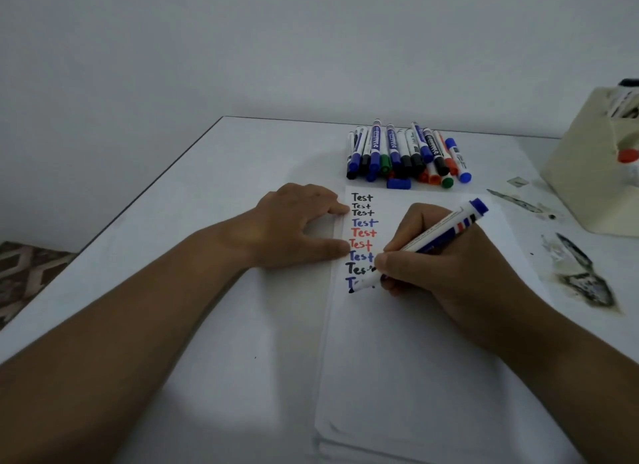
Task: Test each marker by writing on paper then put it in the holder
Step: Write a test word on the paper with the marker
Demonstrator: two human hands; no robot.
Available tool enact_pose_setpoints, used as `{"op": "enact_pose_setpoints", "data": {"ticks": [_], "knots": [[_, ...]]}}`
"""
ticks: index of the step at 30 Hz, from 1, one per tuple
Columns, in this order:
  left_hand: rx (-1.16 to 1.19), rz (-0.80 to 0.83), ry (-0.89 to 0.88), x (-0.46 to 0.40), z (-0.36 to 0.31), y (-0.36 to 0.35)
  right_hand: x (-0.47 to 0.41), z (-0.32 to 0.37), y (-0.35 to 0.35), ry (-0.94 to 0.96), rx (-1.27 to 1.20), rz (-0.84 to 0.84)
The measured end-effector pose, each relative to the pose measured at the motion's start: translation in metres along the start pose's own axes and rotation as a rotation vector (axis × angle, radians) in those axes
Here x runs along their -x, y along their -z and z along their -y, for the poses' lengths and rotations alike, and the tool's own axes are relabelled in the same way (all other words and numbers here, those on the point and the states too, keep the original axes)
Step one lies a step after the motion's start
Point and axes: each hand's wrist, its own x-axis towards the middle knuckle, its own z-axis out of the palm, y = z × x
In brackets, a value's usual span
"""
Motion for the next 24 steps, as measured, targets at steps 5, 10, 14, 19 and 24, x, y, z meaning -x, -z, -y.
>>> {"op": "enact_pose_setpoints", "data": {"ticks": [5, 10, 14, 19, 24], "knots": [[0.006, 0.066, 0.007, 0.008, -0.006, 0.006, 0.001, -0.002, 0.000, 0.029, 0.058, 0.003], [-0.032, 0.114, -0.002, 0.010, -0.006, 0.008, -0.001, -0.004, 0.000, 0.000, 0.138, 0.033], [-0.045, 0.138, 0.005, 0.010, -0.008, 0.010, 0.000, -0.002, 0.000, -0.002, 0.034, 0.017], [-0.030, 0.132, 0.001, 0.013, -0.009, 0.011, 0.000, -0.003, -0.001, 0.013, 0.020, 0.007], [-0.042, 0.135, 0.000, 0.012, -0.008, 0.010, -0.001, -0.006, 0.000, 0.045, 0.111, 0.008]]}}
